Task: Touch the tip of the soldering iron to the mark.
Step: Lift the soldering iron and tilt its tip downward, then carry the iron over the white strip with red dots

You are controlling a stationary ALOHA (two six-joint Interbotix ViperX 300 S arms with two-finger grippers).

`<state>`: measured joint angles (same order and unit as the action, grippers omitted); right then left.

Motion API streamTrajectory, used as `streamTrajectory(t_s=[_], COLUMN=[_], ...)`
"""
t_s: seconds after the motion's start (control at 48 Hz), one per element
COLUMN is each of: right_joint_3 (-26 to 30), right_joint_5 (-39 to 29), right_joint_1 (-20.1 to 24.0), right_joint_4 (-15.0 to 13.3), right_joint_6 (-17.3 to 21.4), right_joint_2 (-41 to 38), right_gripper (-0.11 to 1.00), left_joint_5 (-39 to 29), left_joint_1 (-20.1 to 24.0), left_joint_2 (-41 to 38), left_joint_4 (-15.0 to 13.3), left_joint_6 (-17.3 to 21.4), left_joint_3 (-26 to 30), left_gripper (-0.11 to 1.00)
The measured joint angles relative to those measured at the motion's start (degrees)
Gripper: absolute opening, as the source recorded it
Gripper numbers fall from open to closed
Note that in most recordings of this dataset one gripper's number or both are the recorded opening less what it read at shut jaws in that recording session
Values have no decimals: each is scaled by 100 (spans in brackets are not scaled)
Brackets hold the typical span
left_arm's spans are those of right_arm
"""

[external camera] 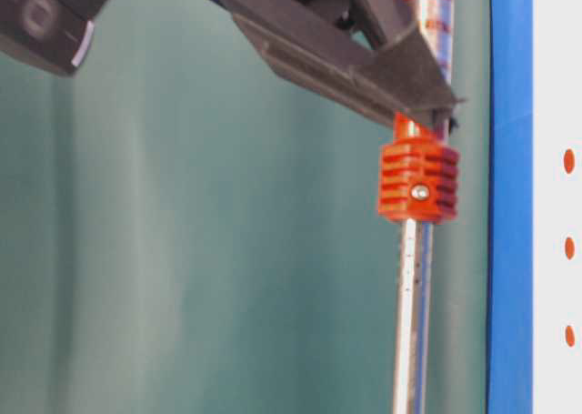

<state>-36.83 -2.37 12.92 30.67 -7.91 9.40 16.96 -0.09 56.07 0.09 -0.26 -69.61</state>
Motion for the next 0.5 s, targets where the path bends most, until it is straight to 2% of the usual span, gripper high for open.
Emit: streamTrajectory(t_s=[0.167, 0.396, 0.5], right_joint_3=[18, 237, 334], right_joint_5=[-413, -1046, -1248], right_joint_1=[-598, -1459, -1802], right_joint_4=[-387, -1310, -1644], right_joint_6=[-9, -62, -62], right_joint_2=[70, 97, 97], right_gripper=[6, 6, 6], left_joint_5=[9, 9, 9], left_joint_1=[0, 9, 0], left_joint_2=[0, 9, 0], left_joint_4=[0, 0, 0], left_joint_6=[0, 0, 0], left_joint_3=[0, 0, 0], left_gripper=[2, 2, 2])
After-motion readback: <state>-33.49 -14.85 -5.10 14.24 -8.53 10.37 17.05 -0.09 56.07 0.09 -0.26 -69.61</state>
